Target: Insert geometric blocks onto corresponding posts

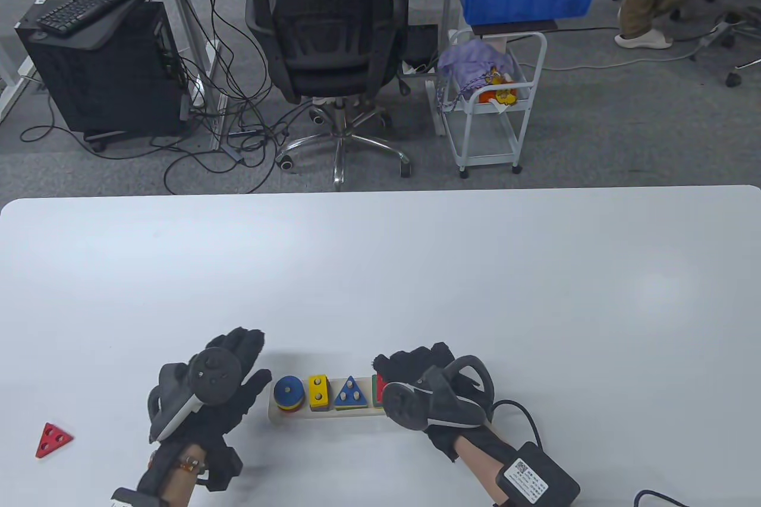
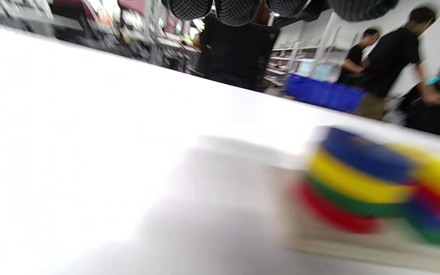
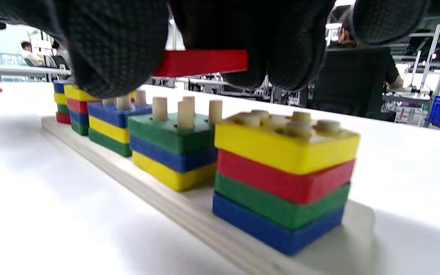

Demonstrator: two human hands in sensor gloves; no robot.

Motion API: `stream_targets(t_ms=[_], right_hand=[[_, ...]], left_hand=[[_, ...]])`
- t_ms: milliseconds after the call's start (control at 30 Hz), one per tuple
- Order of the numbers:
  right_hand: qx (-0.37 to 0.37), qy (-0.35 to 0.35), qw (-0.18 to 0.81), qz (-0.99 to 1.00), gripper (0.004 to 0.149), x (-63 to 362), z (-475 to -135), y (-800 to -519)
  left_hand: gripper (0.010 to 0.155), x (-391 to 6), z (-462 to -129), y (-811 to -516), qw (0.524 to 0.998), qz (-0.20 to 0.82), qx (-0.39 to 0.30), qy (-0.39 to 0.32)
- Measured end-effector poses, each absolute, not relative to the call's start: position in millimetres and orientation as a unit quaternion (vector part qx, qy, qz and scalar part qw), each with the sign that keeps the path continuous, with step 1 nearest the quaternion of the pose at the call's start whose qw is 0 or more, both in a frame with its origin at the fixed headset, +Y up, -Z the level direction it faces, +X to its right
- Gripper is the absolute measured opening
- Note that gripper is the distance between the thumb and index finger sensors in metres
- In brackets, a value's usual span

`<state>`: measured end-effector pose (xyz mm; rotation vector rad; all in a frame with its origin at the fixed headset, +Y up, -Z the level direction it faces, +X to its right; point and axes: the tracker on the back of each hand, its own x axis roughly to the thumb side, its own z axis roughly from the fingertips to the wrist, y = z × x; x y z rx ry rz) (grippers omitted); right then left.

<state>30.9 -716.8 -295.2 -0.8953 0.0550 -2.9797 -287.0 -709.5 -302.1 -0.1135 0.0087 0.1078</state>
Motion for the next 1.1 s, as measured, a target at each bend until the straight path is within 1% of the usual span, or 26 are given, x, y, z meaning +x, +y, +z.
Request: stream_targets(t_ms=[100,167,233,367,467,567,700,767,833,933,1033,1100], right_hand=[[-0.284,0.013,0.017,-0.959,0.07,28,-300,-722],[-0.281,0.013,0.015,-0.959,0.071,27,-303,-724],[-0.281,0.01,0.01,-0.96,0.07,25,-304,-726],[-0.284,0.011,0.048,-0.957,0.07,20,-303,-733],[-0.279,-0.014,0.046,-0.959,0.074,22,-302,-734],[-0.269,0.0,0.006,-0.963,0.074,36,-299,-725],[-0.227,0.009,-0.013,-0.974,0.072,73,-293,-715],[-0.198,0.006,-0.013,-0.98,0.071,96,-289,-715],[-0.171,0.001,-0.005,-0.985,0.071,117,-285,-717],[-0.123,0.008,-0.015,-0.992,0.07,152,-280,-723],[-0.097,-0.009,-0.034,-0.995,0.069,171,-275,-723],[-0.09,0.002,-0.052,-0.995,0.068,178,-271,-720]], left_hand=[[0.067,-299,-305,-714,0.997,-0.048,-0.049,0.035],[0.067,-304,-306,-714,0.995,-0.077,-0.042,0.043],[0.067,-307,-307,-715,0.995,-0.072,-0.044,0.049],[0.066,-310,-308,-718,0.995,-0.059,-0.056,0.05],[0.066,-314,-309,-721,0.995,-0.049,-0.063,0.053],[0.065,-320,-309,-721,0.996,-0.037,-0.063,0.054],[0.066,-329,-309,-717,0.995,-0.023,-0.06,0.072],[0.066,-340,-307,-714,0.993,-0.022,-0.06,0.103],[0.064,-352,-306,-711,0.986,-0.043,-0.061,0.147],[0.064,-381,-303,-712,0.973,-0.042,-0.076,0.215],[0.065,-412,-297,-717,0.952,-0.016,-0.096,0.289],[0.066,-430,-292,-720,0.936,-0.013,-0.101,0.338]])
